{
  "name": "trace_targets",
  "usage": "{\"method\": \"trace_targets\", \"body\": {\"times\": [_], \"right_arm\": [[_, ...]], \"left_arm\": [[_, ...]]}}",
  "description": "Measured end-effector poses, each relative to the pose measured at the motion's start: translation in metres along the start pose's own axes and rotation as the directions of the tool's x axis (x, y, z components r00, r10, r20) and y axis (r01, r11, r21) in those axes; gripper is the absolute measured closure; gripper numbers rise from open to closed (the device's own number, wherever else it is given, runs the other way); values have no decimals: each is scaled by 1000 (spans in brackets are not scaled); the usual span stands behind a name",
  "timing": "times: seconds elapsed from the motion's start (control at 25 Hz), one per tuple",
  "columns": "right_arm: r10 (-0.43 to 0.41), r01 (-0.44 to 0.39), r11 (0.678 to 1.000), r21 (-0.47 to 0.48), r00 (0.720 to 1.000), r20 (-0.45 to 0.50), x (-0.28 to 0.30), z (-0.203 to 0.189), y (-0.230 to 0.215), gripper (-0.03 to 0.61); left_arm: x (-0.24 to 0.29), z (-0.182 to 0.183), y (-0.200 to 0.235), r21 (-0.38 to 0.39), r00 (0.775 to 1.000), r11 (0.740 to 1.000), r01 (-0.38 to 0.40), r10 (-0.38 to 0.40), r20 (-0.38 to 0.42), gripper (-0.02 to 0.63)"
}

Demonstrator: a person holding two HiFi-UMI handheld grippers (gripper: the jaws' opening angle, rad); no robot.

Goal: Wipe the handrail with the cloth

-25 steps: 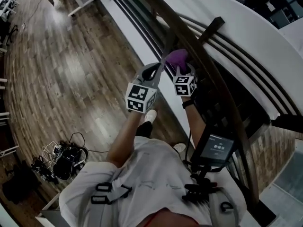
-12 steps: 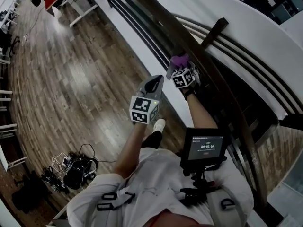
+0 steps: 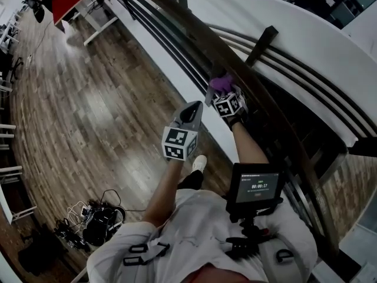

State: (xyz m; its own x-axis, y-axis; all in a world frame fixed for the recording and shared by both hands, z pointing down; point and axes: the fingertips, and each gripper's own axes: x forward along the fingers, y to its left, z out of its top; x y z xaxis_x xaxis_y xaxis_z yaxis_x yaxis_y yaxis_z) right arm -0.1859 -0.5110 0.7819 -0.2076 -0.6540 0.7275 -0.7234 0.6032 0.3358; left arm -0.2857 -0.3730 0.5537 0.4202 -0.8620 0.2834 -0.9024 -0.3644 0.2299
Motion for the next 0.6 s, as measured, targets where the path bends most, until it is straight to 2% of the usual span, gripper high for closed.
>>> {"method": "trace_targets", "body": {"times": [0.32,0.6], "right_arm": [[-15,15,999,43,1000,-17,-17,-25,-4,495],[-13,17,996,90,999,-40,-42,-55,-10,491]], "left_arm": [[-3,-3,-16,10,1000,999,31,-31,-3,615],[4,0,-47,22,996,996,90,-90,3,615]]}}
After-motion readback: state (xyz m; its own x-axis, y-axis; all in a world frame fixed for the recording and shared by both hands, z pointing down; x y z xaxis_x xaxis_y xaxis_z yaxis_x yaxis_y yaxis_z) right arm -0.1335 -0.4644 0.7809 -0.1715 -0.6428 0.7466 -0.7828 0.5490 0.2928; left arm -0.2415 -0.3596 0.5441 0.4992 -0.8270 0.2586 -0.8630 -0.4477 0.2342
